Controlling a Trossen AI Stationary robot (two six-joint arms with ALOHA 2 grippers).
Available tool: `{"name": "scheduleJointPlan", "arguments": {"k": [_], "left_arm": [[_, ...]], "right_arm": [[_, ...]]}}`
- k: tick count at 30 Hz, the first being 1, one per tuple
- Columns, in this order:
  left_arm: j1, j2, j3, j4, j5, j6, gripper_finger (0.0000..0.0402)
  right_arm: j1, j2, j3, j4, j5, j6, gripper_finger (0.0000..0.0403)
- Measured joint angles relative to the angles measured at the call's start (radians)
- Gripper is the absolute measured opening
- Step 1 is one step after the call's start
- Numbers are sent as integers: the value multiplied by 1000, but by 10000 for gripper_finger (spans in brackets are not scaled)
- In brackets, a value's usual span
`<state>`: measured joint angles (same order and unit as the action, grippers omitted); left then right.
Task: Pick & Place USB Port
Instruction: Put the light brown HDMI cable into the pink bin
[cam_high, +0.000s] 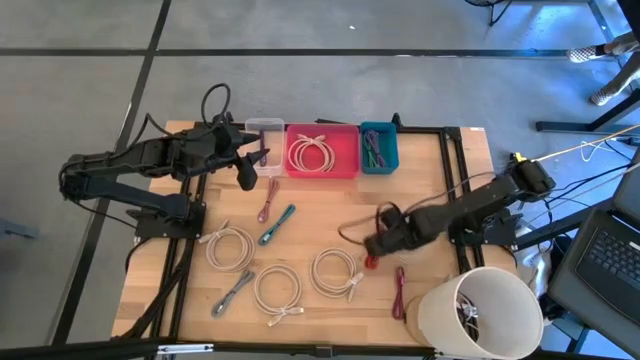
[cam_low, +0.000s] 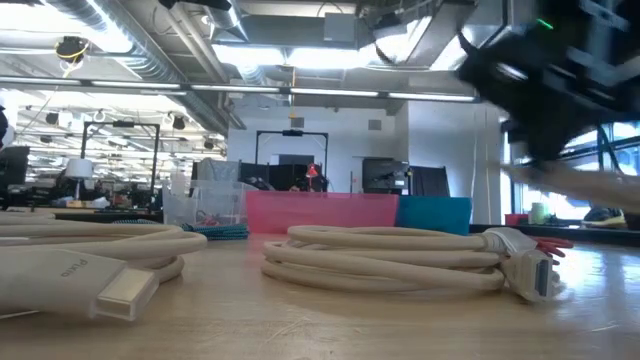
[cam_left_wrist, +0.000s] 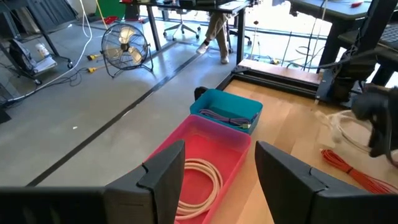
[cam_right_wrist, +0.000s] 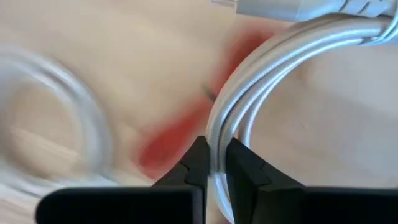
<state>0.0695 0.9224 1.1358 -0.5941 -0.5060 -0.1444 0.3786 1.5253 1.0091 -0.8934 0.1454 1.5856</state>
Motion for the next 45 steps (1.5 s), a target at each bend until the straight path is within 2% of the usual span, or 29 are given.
{"name": "scheduleJointPlan", "arguments": {"k": [5,9,11,16,22,26,32,39,45], "left_arm": [[0,14,0,0,-1,0,189],[0,32,0,0,1,0,189],[0,41,0,0,1,0,189],[0,53,0,0,5,-5,189],[-1,49,0,27,9,-35,189],[-3,48,0,79,10,-32,189],[-3,46,0,121,32,-2,189],[-3,31,0,121,32,1,189],[-2,23,0,119,30,1,189]], "right_arm": [[-70,9,200,-42,186,-62,32],[-172,41,338,0,377,-234,32],[-241,60,391,63,404,-354,32],[-415,136,521,270,259,-702,32],[-566,290,739,287,87,-910,32],[-628,426,912,236,6,-1002,32],[-713,624,1135,-14,-80,-1066,32],[-786,733,1157,-147,-242,-1101,32],[-793,758,1086,-145,-279,-1123,32]]}}
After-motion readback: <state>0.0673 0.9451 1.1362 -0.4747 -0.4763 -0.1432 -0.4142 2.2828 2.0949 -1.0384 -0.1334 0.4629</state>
